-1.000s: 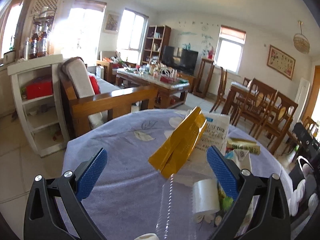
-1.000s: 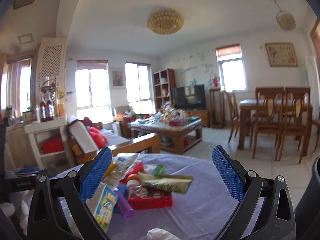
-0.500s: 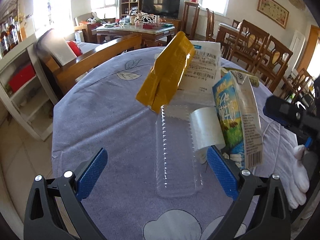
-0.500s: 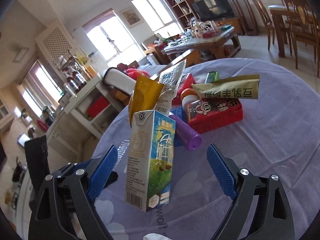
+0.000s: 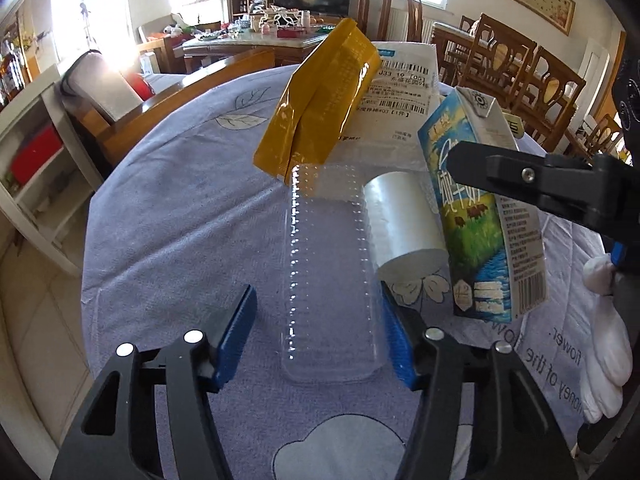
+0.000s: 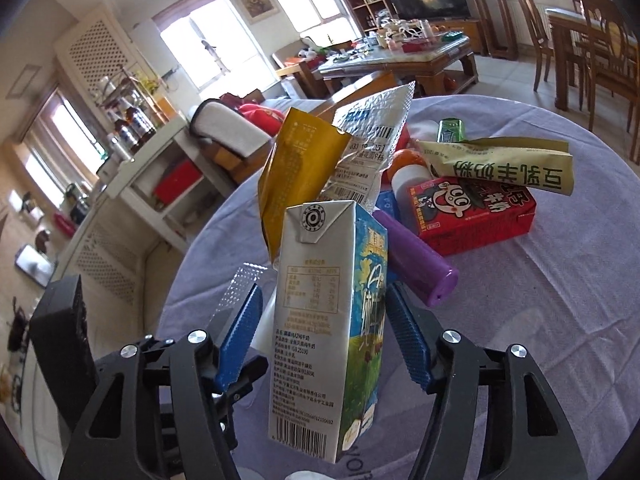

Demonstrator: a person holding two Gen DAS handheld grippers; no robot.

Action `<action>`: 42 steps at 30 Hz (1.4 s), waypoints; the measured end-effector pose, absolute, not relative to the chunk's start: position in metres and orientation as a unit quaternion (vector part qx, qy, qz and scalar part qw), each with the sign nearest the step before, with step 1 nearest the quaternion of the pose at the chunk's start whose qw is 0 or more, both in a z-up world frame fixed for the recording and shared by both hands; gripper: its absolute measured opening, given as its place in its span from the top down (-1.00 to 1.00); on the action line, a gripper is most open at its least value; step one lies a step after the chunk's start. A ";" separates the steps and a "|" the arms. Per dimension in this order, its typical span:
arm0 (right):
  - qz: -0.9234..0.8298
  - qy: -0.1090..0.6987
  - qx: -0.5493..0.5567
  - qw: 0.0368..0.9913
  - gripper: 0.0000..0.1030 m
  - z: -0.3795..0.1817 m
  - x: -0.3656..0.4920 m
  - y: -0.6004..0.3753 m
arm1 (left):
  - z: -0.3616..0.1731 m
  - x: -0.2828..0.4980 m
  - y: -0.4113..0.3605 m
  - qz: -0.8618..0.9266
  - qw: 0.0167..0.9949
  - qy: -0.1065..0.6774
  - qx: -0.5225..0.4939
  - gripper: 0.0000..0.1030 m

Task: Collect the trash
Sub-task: 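Grasp the clear plastic tray with left tool while right tool grasps the milk carton, then carry both items to the black bin and open both tools to drop them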

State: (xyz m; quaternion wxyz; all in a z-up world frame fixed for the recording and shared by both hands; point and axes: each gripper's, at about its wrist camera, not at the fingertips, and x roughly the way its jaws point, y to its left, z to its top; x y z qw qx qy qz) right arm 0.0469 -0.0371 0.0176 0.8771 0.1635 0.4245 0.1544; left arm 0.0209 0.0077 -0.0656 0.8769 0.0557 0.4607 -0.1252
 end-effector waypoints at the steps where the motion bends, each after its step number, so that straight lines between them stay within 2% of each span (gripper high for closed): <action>1: 0.153 0.426 0.161 0.877 -0.05 0.016 0.048 -0.035 | -0.065 0.020 0.008 -0.124 0.878 0.458 0.057 -0.05; 3: 0.156 0.425 0.156 0.878 -0.01 0.013 0.048 -0.033 | -0.062 0.019 0.008 -0.128 0.880 0.455 0.050 0.10; 13: 0.170 0.409 0.170 0.880 0.20 0.018 0.038 -0.043 | -0.047 0.015 0.023 -0.147 0.893 0.425 0.004 0.16; 30: 0.140 0.321 0.265 0.898 0.20 0.050 -0.017 -0.163 | -0.021 0.000 0.016 -0.150 0.925 0.349 -0.022 0.21; 36: 0.083 0.253 0.313 0.912 0.20 0.070 -0.054 -0.249 | 0.005 -0.012 -0.026 -0.210 0.927 0.312 -0.016 0.20; 42: -0.019 0.173 0.338 0.925 0.20 0.089 -0.113 -0.354 | 0.036 -0.017 -0.117 -0.326 0.905 0.272 -0.009 0.20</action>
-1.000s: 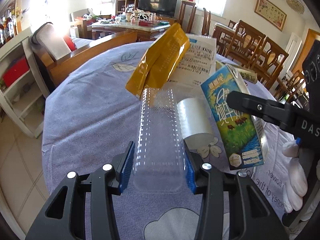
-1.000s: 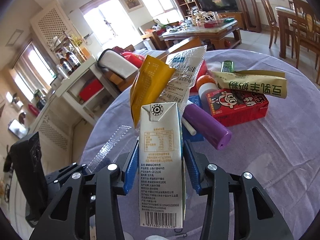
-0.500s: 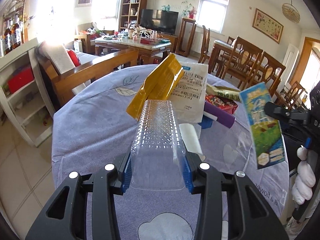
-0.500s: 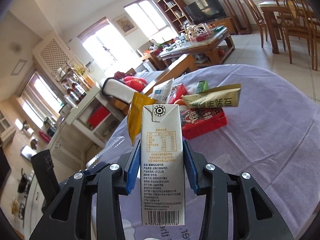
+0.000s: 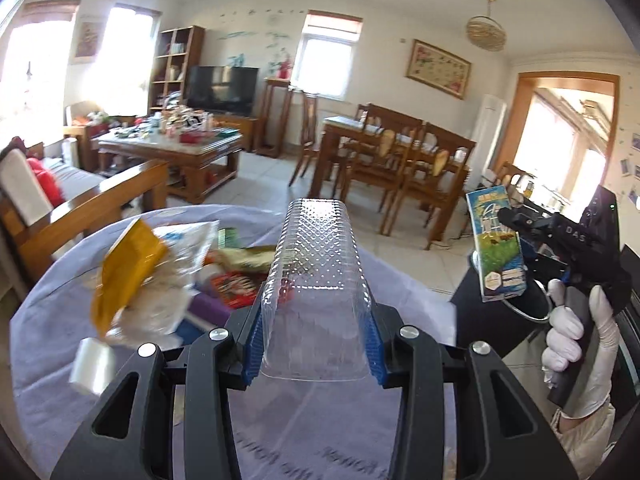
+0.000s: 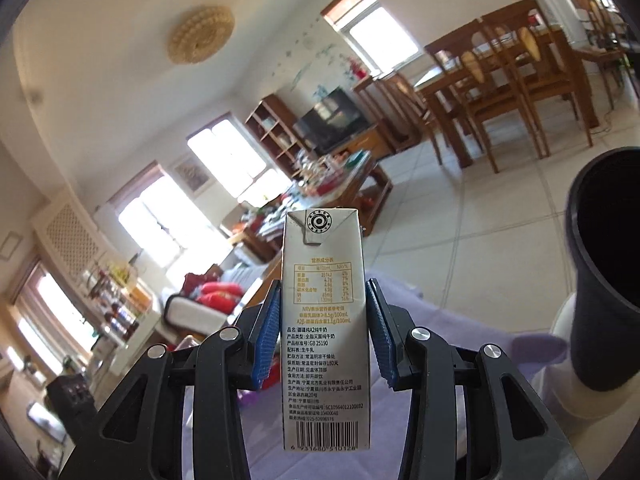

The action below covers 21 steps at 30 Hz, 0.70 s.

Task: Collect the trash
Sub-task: 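Carry both items to the black bin and open both tools to drop them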

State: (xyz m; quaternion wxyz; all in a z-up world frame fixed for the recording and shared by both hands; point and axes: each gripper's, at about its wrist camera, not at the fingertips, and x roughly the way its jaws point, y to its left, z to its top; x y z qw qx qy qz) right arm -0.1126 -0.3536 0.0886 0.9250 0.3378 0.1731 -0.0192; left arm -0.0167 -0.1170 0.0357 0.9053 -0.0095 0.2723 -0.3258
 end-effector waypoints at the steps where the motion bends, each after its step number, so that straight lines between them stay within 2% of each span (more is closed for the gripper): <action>1: -0.039 0.161 0.340 0.926 0.20 0.090 -0.125 -0.371 | 0.040 -0.017 -0.135 -0.346 0.899 0.268 -0.007 0.20; 5: -0.123 0.122 0.351 0.920 0.20 0.086 -0.175 -0.438 | 0.050 -0.018 -0.215 -0.423 0.870 0.254 0.003 0.20; 10: -0.219 0.096 0.372 0.897 0.20 0.063 -0.233 -0.511 | 0.043 -0.016 -0.320 -0.519 0.809 0.274 0.007 0.20; 16: -0.288 0.091 0.403 0.864 0.20 0.026 -0.274 -0.569 | 0.007 -0.015 -0.430 -0.579 0.750 0.319 0.030 0.20; 21: -0.321 0.102 0.422 0.842 0.20 -0.001 -0.279 -0.586 | -0.021 -0.025 -0.486 -0.594 0.727 0.340 0.059 0.20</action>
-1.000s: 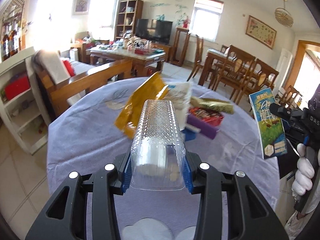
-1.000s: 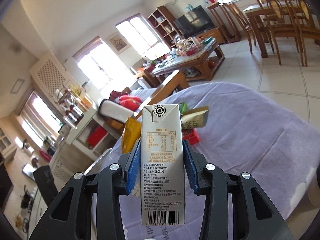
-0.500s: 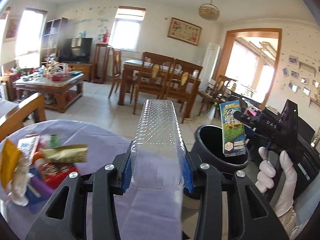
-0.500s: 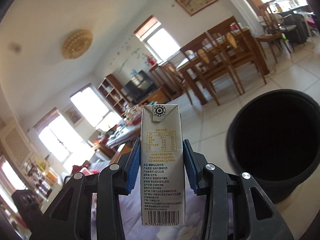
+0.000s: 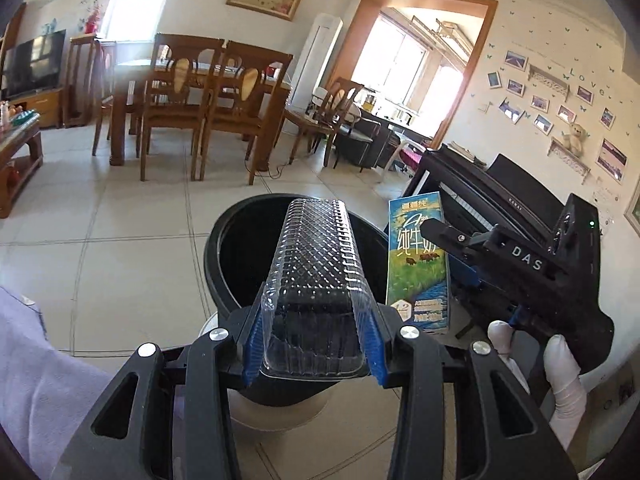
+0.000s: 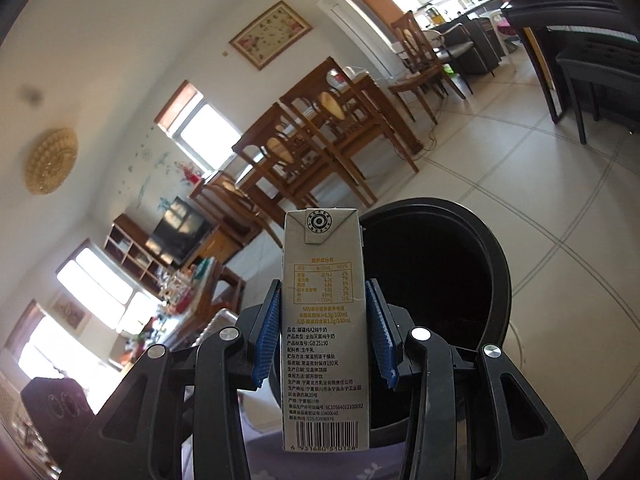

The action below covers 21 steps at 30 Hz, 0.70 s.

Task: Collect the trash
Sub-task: 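Carry both items to the black bin and open both tools to drop them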

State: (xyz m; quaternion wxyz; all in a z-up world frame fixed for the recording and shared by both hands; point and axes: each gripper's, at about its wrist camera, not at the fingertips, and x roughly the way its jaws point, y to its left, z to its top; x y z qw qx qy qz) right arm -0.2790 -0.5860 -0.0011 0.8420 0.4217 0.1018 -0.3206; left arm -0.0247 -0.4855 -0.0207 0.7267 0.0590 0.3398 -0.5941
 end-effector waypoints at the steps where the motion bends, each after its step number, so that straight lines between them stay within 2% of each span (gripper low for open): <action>1: -0.322 0.105 0.426 0.839 0.20 -0.005 -0.276 -0.587 | -0.028 -0.023 -0.496 -0.594 0.723 0.347 0.064 0.20; 7: -0.333 0.118 0.455 0.817 0.15 -0.027 -0.268 -0.597 | -0.048 -0.037 -0.508 -0.591 0.711 0.371 0.088 0.10; 8: -0.332 0.116 0.463 0.814 0.08 -0.031 -0.270 -0.598 | -0.050 -0.038 -0.510 -0.589 0.711 0.373 0.091 0.10; 9: -0.333 0.114 0.467 0.811 -0.12 -0.030 -0.268 -0.597 | -0.050 -0.039 -0.512 -0.586 0.712 0.374 0.093 0.04; 10: -0.338 0.110 0.469 0.808 -0.23 -0.032 -0.270 -0.597 | -0.051 -0.039 -0.510 -0.584 0.714 0.374 0.095 -0.09; 11: -0.342 0.108 0.469 0.807 -0.25 -0.031 -0.266 -0.600 | -0.050 -0.038 -0.509 -0.582 0.717 0.373 0.095 -0.16; 12: -0.341 0.108 0.467 0.809 -0.26 -0.028 -0.264 -0.597 | -0.049 -0.038 -0.506 -0.579 0.720 0.370 0.094 -0.25; 18: -0.336 0.106 0.447 0.822 -0.26 -0.023 -0.261 -0.588 | -0.045 -0.038 -0.484 -0.576 0.729 0.362 0.079 -0.28; 21: -0.326 0.105 0.429 0.836 -0.26 -0.016 -0.256 -0.573 | -0.038 -0.040 -0.461 -0.571 0.737 0.355 0.067 -0.36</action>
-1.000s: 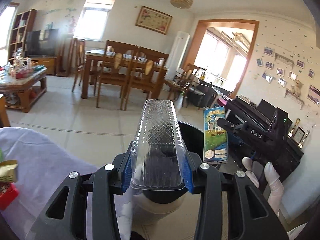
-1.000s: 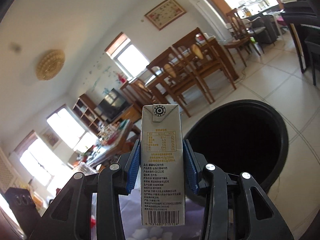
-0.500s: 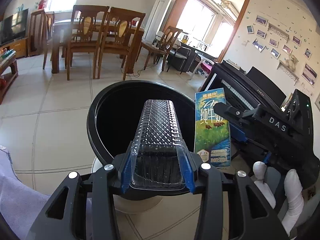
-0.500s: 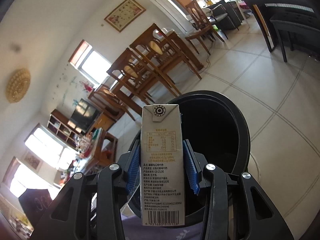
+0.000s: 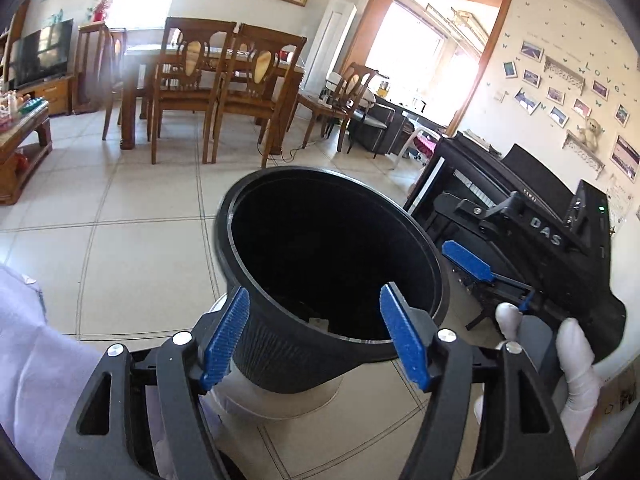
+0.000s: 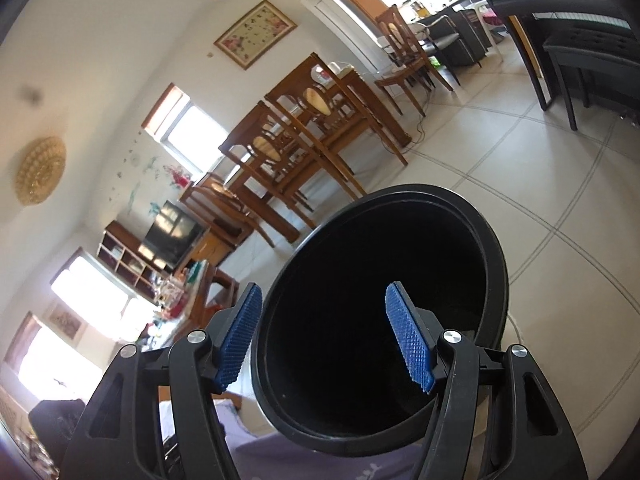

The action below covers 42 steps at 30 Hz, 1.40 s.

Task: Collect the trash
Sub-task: 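Carry both items to the black bin and open both tools to drop them, then grasp the white paper roll with left tool while right tool grasps a wrapper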

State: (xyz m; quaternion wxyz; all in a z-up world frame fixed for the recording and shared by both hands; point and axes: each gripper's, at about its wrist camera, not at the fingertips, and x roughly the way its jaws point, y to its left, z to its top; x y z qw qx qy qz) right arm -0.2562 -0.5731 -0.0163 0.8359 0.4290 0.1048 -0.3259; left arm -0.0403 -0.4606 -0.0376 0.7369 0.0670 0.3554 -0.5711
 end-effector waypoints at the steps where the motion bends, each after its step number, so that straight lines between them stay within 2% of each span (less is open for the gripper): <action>1: -0.322 0.107 0.420 0.841 -0.26 -0.011 -0.251 -0.572 | -0.034 -0.041 -0.451 -0.568 0.741 0.353 0.063 -0.38; 9: -0.209 0.174 0.346 0.898 -0.30 0.000 -0.188 -0.507 | -0.006 -0.034 -0.331 -0.502 0.796 0.335 0.038 -0.38; 18: -0.009 0.297 0.240 0.924 -0.30 0.006 -0.085 -0.358 | 0.003 -0.013 -0.133 -0.309 0.889 0.335 0.040 -0.38; 21: 0.040 0.324 0.174 0.929 -0.47 0.017 -0.052 -0.302 | 0.000 -0.002 -0.076 -0.244 0.906 0.346 0.021 -0.38; 26: 0.078 0.354 0.080 0.928 -0.48 0.025 -0.012 -0.221 | -0.015 0.024 -0.007 -0.171 0.911 0.376 0.000 -0.38; 28: 0.082 0.372 0.088 0.920 -0.48 0.020 0.010 -0.210 | -0.025 0.035 0.012 -0.154 0.908 0.390 -0.005 -0.39; 30: 0.083 0.391 0.131 0.907 -0.48 0.017 0.032 -0.213 | -0.031 0.038 0.029 -0.140 0.911 0.388 -0.005 -0.55; 35: 0.110 0.432 0.280 0.850 -0.48 -0.004 0.087 -0.244 | -0.042 0.046 0.052 -0.137 0.907 0.398 -0.020 -0.55; 39: 0.111 0.443 0.348 0.818 -0.48 -0.022 0.109 -0.255 | -0.047 0.053 0.063 -0.139 0.905 0.401 -0.026 -0.55; 41: 0.128 0.441 0.370 0.808 -0.34 -0.026 0.114 -0.258 | -0.049 0.057 0.065 -0.137 0.904 0.404 -0.028 -0.55; 42: 0.133 0.441 0.376 0.804 -0.18 -0.028 0.118 -0.257 | -0.050 0.061 0.065 -0.139 0.903 0.405 -0.030 -0.55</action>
